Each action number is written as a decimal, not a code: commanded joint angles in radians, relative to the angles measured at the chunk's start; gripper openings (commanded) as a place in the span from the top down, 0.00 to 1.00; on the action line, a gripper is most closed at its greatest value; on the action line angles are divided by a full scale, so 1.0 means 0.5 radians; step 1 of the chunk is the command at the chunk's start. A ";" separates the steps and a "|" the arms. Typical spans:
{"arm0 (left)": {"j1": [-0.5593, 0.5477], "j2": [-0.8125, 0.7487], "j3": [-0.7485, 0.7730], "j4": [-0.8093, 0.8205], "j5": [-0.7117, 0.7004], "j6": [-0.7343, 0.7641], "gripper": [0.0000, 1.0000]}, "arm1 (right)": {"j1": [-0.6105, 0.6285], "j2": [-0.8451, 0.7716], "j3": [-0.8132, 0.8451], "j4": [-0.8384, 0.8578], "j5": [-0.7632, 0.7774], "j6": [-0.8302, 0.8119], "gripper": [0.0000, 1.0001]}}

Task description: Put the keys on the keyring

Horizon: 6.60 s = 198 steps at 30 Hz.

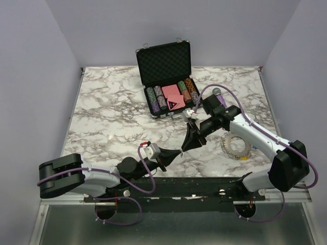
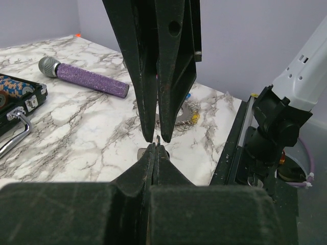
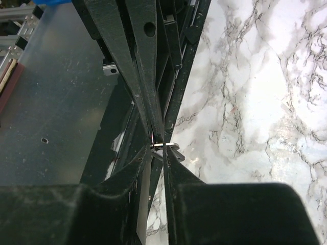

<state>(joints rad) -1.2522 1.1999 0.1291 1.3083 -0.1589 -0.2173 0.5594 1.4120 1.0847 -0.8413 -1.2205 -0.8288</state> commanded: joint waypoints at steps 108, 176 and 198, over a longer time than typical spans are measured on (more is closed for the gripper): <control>0.084 -0.090 0.506 -1.086 0.391 0.269 0.66 | 0.108 0.152 0.285 -0.588 0.530 -0.358 1.00; 0.154 -0.160 0.349 -0.812 0.223 -0.019 1.00 | 0.105 0.170 0.303 -0.486 0.395 -0.192 1.00; 0.127 -1.709 0.713 -2.857 -0.198 0.121 0.04 | -0.410 -0.152 0.092 -0.728 1.109 -0.297 1.00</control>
<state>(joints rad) -1.1748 0.4274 0.3325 0.2543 -0.1658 -0.1867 0.4149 1.3434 1.1378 -1.1072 -0.8112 -0.9348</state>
